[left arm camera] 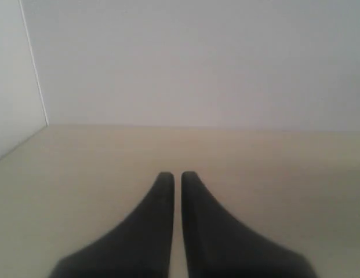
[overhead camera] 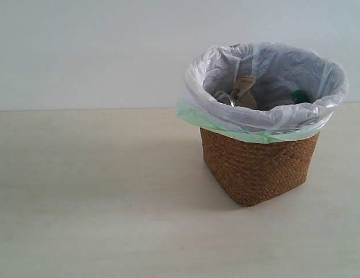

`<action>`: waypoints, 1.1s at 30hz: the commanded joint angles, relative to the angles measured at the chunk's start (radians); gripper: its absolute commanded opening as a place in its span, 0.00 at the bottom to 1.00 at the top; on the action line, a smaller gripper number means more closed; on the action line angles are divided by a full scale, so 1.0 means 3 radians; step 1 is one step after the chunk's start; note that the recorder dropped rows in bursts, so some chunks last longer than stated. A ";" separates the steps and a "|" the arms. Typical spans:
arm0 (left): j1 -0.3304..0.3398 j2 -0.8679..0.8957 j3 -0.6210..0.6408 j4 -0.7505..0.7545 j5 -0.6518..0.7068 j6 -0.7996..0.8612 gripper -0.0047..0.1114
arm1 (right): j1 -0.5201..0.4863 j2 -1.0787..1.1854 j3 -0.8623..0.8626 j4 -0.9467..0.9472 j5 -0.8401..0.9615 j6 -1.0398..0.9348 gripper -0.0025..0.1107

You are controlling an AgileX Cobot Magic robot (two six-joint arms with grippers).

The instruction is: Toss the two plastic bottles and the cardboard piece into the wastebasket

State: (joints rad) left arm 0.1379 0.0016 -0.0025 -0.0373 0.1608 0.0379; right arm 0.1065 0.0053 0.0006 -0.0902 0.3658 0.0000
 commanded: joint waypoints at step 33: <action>0.0008 -0.0005 0.0008 0.0003 0.0562 0.0076 0.07 | -0.0018 -0.0018 -0.0002 -0.0002 -0.0014 0.0000 0.02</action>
State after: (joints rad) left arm 0.1379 0.0016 -0.0026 -0.0373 0.3329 0.0544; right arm 0.1065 0.0053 0.0006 -0.0902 0.3658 0.0000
